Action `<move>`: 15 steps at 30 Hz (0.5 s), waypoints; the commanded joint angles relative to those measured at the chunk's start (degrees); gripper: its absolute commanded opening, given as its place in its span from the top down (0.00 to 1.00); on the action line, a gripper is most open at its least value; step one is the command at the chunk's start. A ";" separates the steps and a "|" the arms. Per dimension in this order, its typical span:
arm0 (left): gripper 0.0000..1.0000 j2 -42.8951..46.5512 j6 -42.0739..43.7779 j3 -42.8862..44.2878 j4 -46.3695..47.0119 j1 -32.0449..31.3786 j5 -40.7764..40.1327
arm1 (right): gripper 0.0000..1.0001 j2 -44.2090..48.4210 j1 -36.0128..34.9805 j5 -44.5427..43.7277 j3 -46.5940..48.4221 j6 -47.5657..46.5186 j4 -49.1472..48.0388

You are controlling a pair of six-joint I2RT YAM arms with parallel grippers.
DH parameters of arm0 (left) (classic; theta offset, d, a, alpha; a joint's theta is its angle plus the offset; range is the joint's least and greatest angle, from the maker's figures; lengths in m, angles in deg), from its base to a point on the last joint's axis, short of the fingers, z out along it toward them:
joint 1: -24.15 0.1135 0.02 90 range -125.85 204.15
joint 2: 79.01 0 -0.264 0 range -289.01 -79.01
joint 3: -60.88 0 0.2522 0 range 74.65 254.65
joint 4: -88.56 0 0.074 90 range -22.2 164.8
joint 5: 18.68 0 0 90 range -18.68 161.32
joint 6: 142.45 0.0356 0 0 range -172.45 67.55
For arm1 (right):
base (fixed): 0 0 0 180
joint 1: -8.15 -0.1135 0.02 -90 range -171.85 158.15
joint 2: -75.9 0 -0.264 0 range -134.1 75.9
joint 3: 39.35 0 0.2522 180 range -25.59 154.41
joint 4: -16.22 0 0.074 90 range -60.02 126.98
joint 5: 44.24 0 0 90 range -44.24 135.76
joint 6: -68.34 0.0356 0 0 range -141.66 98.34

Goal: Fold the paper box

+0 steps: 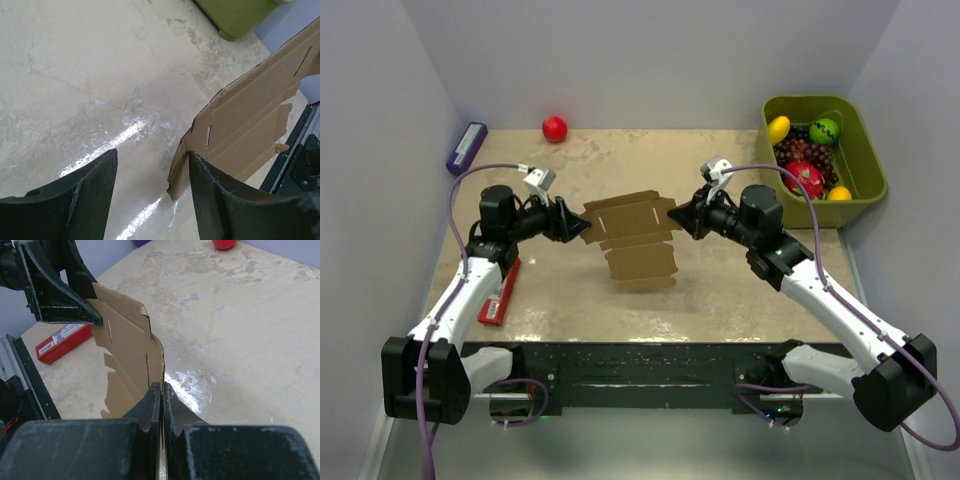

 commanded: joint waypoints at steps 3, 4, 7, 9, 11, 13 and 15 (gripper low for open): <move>0.61 0.42 -1.09 0.06 3.70 -1.53 3.15 | 1.00 1.22 0.18 1.50 0.32 0.96 -2.71; 0.66 0.42 -1.18 0.06 3.79 -1.88 3.24 | 1.00 1.22 0.09 1.33 0.41 0.79 -2.62; 0.84 0.42 -1.88 -0.03 4.32 -2.24 3.24 | 1.00 1.22 0.00 -0.17 0.50 0.35 -2.36; 0.92 0.24 -2.41 -0.12 5.02 -2.41 3.07 | 1.00 1.04 0.09 -0.43 0.33 0.44 -2.70; 0.96 0.15 -3.55 -0.29 5.63 -2.59 2.89 | 1.00 0.51 0.00 -0.52 -0.11 0.79 -3.23; 1.00 -0.02 -4.16 -0.29 6.07 -2.94 2.45 | 1.00 -0.01 -0.61 -1.57 -0.29 0.96 -3.50; 1.00 0.15 -4.34 -0.38 6.25 -3.03 2.10 | 1.00 -0.80 -1.49 -3.24 -0.38 1.05 -3.50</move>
